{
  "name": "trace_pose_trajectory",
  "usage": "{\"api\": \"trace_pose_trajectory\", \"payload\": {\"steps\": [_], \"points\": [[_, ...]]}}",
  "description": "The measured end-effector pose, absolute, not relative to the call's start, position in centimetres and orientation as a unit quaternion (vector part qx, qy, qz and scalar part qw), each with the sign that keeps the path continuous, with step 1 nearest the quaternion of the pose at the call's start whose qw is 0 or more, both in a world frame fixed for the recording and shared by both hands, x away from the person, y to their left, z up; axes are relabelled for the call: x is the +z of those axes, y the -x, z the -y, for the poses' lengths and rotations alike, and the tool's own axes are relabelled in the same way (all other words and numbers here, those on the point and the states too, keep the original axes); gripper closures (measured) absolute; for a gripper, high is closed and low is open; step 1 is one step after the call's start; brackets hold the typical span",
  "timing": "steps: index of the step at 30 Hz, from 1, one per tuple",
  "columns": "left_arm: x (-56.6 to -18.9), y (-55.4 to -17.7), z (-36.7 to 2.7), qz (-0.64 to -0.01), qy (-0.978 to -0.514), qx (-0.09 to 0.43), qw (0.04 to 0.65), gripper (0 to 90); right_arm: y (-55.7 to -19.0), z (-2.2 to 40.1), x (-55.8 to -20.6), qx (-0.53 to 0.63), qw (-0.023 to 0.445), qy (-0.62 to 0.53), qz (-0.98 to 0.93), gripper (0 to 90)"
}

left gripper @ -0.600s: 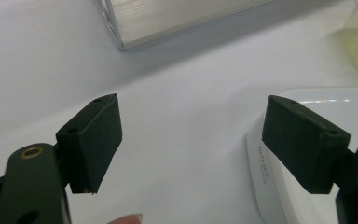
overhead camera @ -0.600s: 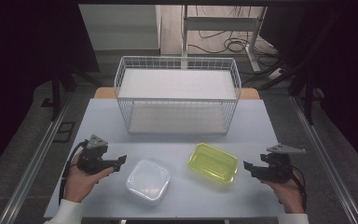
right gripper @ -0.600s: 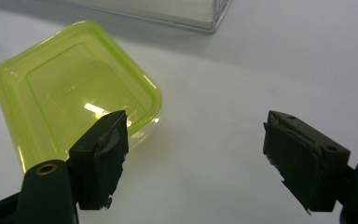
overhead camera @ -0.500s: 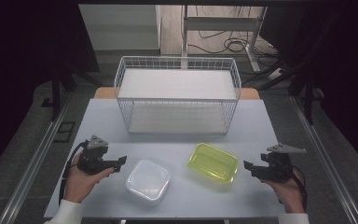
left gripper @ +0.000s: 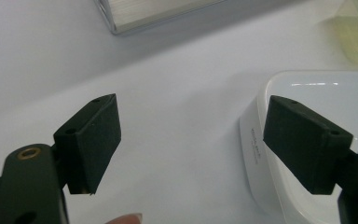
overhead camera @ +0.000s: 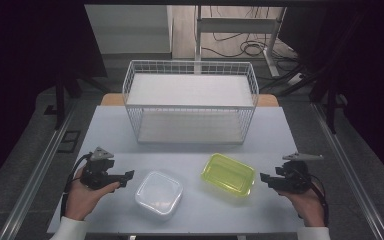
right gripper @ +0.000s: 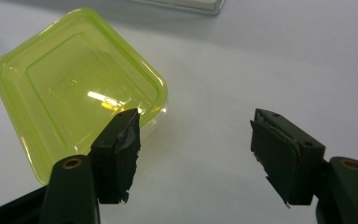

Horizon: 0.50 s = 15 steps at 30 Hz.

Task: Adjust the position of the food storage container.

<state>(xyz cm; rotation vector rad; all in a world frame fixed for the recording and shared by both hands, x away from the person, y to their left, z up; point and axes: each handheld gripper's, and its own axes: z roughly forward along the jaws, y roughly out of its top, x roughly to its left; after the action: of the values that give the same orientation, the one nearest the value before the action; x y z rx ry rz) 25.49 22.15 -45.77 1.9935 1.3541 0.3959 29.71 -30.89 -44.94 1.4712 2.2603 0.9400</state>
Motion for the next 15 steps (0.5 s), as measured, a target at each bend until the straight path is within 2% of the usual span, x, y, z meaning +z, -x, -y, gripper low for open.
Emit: {"api": "trace_pose_trajectory", "payload": {"steps": [10,15], "points": [[-45.58,-25.51,-22.16,-0.516,-0.773,0.148,0.338,17.7,-29.58,30.68,-44.80,0.286,0.136,-0.522,-0.792,37.3],[-45.90,-25.70,-22.11,-0.517,-0.777,0.143,0.330,17.3,-29.60,30.50,-45.27,0.258,0.121,-0.521,-0.804,44.9]]}}
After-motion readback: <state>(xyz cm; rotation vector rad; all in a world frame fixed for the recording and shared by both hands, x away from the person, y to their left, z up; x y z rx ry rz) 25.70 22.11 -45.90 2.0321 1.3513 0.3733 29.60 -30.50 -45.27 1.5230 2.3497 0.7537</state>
